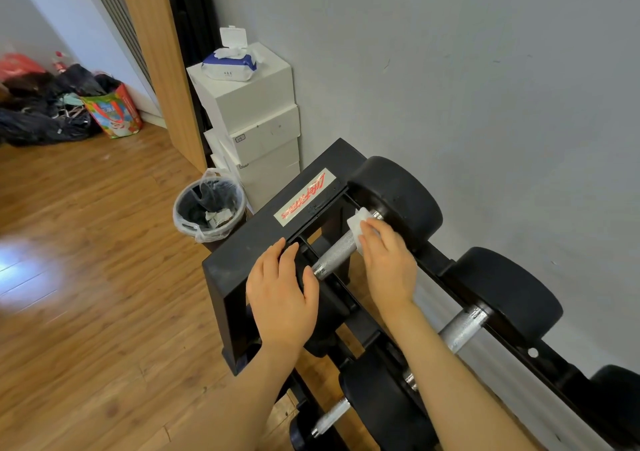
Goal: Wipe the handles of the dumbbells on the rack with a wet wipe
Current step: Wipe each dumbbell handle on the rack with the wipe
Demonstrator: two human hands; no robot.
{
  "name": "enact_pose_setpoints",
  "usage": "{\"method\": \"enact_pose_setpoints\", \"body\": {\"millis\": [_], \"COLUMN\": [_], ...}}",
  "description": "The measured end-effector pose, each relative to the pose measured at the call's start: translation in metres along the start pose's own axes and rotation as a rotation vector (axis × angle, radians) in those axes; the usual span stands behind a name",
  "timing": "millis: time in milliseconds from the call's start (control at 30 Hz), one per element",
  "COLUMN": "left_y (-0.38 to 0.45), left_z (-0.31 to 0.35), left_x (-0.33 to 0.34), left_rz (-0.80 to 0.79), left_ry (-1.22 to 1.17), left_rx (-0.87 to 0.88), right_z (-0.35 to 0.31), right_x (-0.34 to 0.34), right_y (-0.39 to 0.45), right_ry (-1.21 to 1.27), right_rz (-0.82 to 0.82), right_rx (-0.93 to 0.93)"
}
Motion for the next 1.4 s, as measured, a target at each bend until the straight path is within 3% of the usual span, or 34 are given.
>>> {"method": "enact_pose_setpoints", "body": {"millis": [300, 500, 900, 1067, 1200, 1400], "left_y": [0.000, 0.000, -0.001, -0.001, 0.000, -0.001], "left_z": [-0.001, -0.001, -0.002, -0.003, -0.003, -0.004], "left_x": [0.001, 0.001, 0.001, 0.002, 0.002, 0.002], "left_rz": [0.009, 0.016, 0.026, 0.025, 0.026, 0.029], "left_ry": [-0.008, -0.003, -0.010, -0.011, -0.015, -0.013], "left_rx": [0.008, 0.021, 0.028, 0.025, 0.029, 0.038], "right_z": [-0.005, 0.002, 0.000, 0.000, 0.009, 0.002], "right_x": [-0.010, -0.001, 0.009, 0.017, 0.015, 0.018], "right_y": [0.008, 0.010, 0.005, 0.001, 0.015, 0.004], "right_ry": [-0.175, -0.030, 0.008, -0.081, -0.084, -0.034], "right_rz": [-0.020, -0.084, -0.054, -0.171, -0.222, -0.220], "right_rx": [-0.231, -0.154, -0.049, -0.088, -0.010, -0.113]}}
Point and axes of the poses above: each hand's wrist, its own y-axis towards the middle knuckle, its own x-axis out of the palm, z = x × y, the point moved 4 cm from there along y, towards the middle knuckle, and after that the axes turned 2 degrees about -y, right-handed, at the moved point
